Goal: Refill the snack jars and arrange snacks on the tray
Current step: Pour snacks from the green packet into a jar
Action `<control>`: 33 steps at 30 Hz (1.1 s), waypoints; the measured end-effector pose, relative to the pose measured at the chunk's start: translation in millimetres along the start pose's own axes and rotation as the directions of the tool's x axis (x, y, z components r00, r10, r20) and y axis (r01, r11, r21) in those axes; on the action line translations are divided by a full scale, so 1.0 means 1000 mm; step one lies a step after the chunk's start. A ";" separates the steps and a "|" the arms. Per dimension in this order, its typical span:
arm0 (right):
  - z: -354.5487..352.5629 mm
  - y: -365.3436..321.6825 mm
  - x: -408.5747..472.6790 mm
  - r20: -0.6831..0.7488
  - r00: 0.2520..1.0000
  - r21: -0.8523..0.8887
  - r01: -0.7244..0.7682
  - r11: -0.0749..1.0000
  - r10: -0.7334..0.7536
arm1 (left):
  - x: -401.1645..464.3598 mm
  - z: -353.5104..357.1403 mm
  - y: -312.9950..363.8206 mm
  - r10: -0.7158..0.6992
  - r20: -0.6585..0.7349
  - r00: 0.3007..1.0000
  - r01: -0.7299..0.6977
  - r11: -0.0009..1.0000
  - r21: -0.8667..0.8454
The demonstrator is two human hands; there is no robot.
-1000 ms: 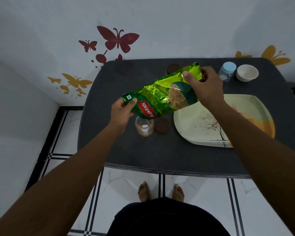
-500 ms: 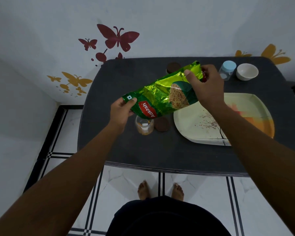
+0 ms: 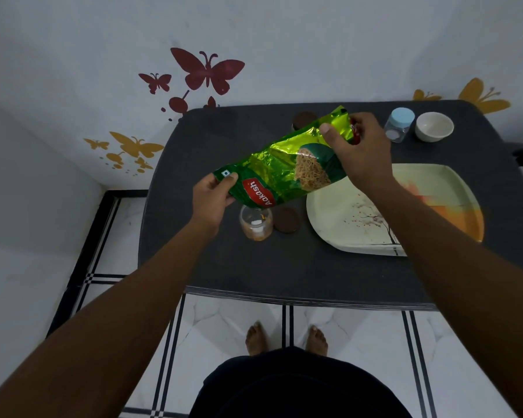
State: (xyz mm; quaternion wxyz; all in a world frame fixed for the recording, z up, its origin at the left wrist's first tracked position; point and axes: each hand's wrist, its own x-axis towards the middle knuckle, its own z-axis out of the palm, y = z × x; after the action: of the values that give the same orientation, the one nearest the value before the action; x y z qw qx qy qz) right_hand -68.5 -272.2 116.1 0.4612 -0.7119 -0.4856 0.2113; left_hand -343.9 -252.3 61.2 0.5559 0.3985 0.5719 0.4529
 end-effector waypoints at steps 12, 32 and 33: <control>-0.003 -0.006 -0.002 -0.007 1.000 0.017 0.010 1.000 -0.010 | -0.002 -0.002 0.000 0.010 -0.012 1.000 -0.010 1.000 0.015; -0.001 -0.010 -0.003 -0.040 0.999 0.017 -0.005 1.000 0.006 | -0.002 0.000 -0.004 0.007 -0.024 1.000 -0.007 1.000 0.008; -0.001 -0.011 -0.003 -0.031 1.000 0.010 -0.005 1.000 0.006 | -0.002 0.000 -0.004 0.006 -0.030 1.000 -0.006 1.000 0.010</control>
State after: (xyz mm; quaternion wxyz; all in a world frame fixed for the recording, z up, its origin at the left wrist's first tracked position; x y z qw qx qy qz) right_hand -74.2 -274.0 125.7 0.4716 -0.7140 -0.4755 0.2041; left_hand -343.7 -255.8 57.7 0.5440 0.3962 0.5811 0.4576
